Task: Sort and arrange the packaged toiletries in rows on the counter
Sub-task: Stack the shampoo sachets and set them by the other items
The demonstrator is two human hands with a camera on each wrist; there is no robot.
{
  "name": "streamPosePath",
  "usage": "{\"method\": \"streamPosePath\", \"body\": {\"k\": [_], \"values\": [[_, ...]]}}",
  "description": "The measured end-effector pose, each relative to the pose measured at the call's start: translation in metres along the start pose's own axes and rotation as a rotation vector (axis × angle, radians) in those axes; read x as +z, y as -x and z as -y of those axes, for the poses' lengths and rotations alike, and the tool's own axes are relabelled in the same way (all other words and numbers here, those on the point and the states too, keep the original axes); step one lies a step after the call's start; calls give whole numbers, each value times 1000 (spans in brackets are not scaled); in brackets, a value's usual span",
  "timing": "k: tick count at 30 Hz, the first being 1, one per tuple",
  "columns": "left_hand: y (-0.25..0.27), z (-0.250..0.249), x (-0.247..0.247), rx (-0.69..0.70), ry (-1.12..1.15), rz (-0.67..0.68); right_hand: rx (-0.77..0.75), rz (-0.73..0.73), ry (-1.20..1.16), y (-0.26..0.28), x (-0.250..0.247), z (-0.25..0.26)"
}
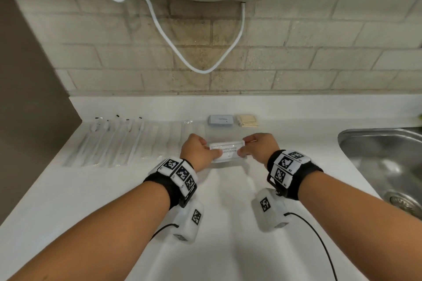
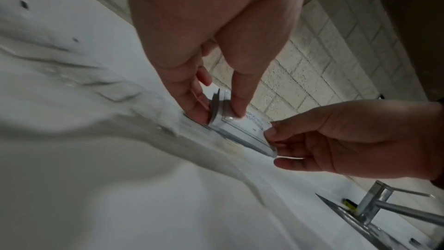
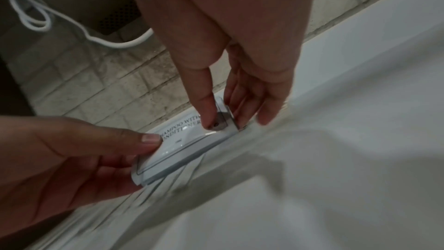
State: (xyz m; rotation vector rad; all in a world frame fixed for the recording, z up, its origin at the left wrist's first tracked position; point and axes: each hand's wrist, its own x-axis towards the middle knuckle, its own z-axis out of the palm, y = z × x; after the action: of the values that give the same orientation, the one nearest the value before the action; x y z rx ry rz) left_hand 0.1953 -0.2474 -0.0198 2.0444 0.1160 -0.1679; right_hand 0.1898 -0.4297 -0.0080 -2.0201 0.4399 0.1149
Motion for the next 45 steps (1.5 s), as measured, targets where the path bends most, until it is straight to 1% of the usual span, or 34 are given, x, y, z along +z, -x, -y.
{"method": "streamPosePath", "body": {"k": [3, 6, 11, 14, 17, 23, 29, 34, 41, 45], "values": [[-25, -17, 25, -20, 38, -55, -16, 22, 41, -29, -19, 5], [-46, -29, 43, -58, -22, -79, 14, 38, 62, -58, -27, 3], [-72, -30, 58, -120, -252, -16, 96, 130, 171, -92, -23, -13], [-82, -30, 59, -133, -311, -11, 114, 116, 214, -102, -17, -18], [-87, -30, 58, -136, -340, -15, 145, 123, 185, -112, -12, -20], [-91, -33, 58, -143, -301, -16, 199, 181, 166, -119, -15, -11], [-91, -37, 54, -134, -294, 34, 206, 213, 213, -120, -16, -3], [-88, -35, 56, -102, -275, 9, 205, 171, 246, -115, -16, -2], [-91, -32, 54, -102, -247, 52, 222, 155, 102, -109, -15, -4], [-90, -29, 53, -107, -209, 55, 221, 138, 88, -105, -13, -3]]}}
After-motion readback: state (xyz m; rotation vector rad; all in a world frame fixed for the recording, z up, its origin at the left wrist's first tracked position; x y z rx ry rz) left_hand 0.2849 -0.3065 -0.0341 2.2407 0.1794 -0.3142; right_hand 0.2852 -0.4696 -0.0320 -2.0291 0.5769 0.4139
